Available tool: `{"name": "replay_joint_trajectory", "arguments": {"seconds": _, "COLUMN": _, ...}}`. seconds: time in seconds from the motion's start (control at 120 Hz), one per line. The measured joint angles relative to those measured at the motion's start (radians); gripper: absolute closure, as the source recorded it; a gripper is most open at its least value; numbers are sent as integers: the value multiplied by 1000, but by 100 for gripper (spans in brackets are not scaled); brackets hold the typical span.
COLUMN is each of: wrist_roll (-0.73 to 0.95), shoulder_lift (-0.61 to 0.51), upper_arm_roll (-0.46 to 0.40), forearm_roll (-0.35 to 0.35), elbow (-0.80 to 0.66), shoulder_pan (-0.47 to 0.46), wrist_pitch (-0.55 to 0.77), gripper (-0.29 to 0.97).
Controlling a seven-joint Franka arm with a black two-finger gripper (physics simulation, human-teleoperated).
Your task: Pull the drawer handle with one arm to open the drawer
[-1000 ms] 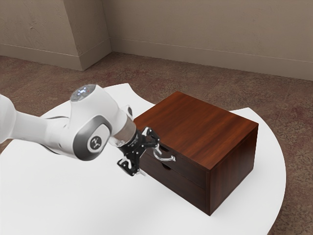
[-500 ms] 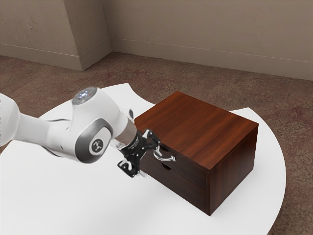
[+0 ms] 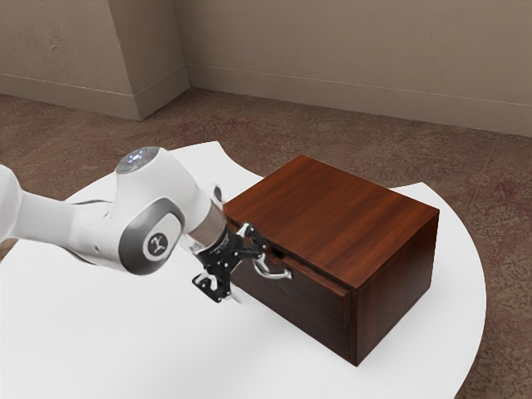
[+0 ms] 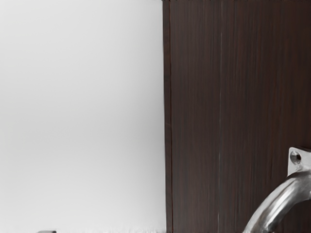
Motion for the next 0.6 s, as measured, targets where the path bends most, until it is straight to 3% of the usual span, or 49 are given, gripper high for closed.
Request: {"name": "replay_joint_trajectory", "arguments": {"seconds": 0.6, "wrist_roll": -13, "shoulder_lift": -132, "upper_arm_roll": 7, "forearm_roll": 12, "elbow": -123, "shoulder_pan": -9, "wrist_pitch": -93, "gripper": 18}}
